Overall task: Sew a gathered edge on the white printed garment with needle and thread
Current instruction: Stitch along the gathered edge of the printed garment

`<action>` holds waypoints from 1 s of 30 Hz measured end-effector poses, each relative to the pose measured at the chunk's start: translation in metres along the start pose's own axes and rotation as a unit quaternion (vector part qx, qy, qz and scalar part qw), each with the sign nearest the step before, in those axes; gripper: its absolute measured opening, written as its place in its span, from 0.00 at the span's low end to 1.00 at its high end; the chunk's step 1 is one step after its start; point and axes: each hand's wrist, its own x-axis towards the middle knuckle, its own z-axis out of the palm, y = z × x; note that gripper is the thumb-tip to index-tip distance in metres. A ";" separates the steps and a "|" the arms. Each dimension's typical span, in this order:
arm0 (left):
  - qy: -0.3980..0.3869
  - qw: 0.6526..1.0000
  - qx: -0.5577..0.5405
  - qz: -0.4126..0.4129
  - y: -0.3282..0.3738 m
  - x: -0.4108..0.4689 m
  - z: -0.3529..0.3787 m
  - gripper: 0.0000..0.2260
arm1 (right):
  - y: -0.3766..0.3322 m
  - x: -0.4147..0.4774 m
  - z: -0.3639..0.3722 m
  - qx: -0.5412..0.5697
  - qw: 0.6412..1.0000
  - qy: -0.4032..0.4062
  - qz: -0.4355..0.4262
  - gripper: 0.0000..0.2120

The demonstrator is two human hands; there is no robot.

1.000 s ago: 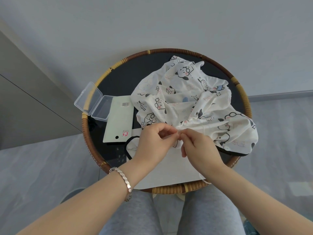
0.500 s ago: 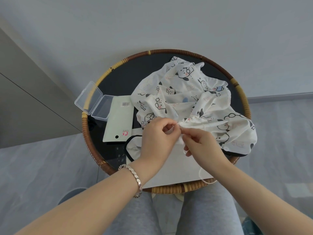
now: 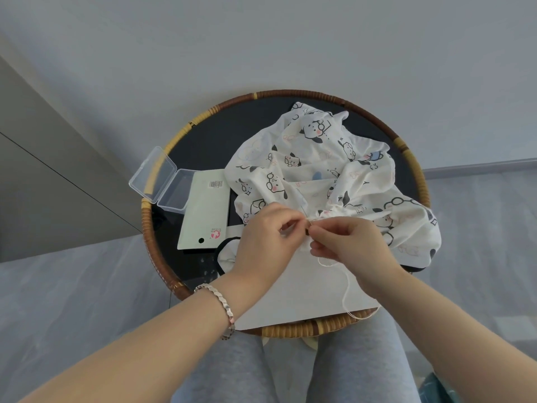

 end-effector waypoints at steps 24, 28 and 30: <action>-0.084 0.993 -0.044 -0.063 0.005 0.008 -0.005 0.04 | -0.039 0.035 -0.003 -0.313 0.943 -0.052 -0.099 0.06; -0.049 0.996 -0.056 -0.056 0.004 0.012 0.000 0.04 | -0.029 0.035 0.009 -0.117 0.986 0.009 -0.115 0.10; -0.063 0.994 -0.059 -0.059 0.002 0.012 0.003 0.04 | -0.028 0.042 0.013 -0.029 0.995 0.047 -0.079 0.10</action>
